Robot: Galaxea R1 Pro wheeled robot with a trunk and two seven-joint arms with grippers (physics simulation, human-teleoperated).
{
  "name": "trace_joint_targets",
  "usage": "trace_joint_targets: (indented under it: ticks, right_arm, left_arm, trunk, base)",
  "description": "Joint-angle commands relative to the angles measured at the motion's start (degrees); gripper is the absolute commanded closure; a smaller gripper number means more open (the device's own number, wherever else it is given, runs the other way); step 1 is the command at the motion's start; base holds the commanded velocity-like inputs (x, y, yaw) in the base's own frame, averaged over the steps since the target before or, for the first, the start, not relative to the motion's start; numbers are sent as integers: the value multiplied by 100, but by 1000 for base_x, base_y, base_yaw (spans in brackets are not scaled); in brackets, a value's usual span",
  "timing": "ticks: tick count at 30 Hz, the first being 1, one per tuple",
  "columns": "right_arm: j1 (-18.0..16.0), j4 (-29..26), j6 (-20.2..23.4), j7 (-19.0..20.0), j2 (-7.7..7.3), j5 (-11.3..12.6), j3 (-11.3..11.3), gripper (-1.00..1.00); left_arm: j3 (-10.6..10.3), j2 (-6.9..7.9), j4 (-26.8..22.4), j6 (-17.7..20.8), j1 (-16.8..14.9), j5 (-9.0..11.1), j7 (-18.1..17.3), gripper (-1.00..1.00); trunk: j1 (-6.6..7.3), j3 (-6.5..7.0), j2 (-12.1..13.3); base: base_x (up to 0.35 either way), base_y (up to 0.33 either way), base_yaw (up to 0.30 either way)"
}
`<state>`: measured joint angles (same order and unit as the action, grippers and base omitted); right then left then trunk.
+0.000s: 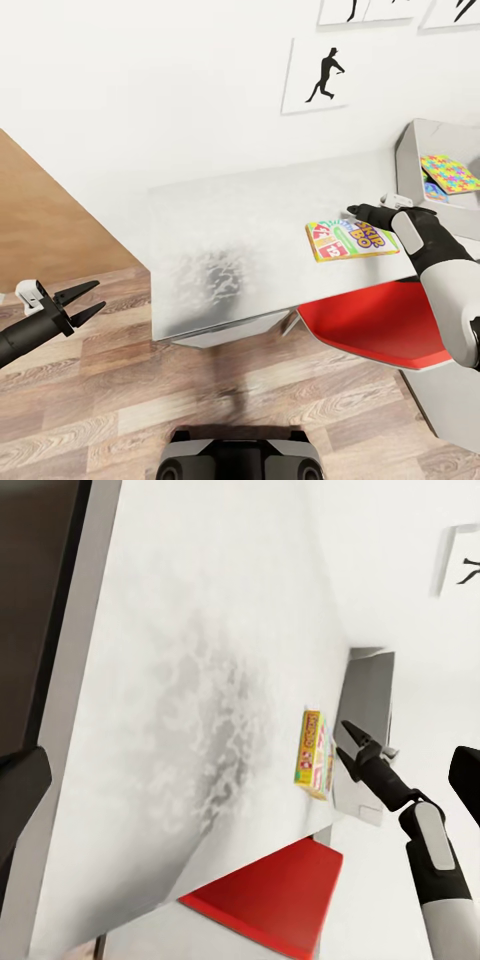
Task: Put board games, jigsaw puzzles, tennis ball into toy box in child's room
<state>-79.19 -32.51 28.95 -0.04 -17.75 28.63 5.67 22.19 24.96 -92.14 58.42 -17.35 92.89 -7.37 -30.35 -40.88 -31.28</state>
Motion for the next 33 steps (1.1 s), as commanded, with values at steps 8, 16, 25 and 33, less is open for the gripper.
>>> trace_joint_targets:
  ticks: [8,16,25,33]
  right_arm:
    - [1,501,29,-3,7,65,35,-100]
    - [2,500,31,-4,30,64,33,-100]
    - [4,496,32,-5,40,65,28,-100]
    - [8,437,35,13,41,66,26,-100]
  left_arm:
    - [25,0,3,23,-5,-57,-78,-100]
    - [36,0,2,22,-6,-54,-149,-100]
    - [40,1,2,21,-6,-55,-270,-100]
    - [38,0,2,21,-6,-55,-335,-100]
  trunk:
    - [-3,-6,-5]
    - [-3,-6,-5]
    - [-3,-6,-5]
    - [-3,-6,-5]
  base:
    - [-55,-1,0]
    - [-177,0,0]
    - [-226,0,0]
    - [-62,0,0]
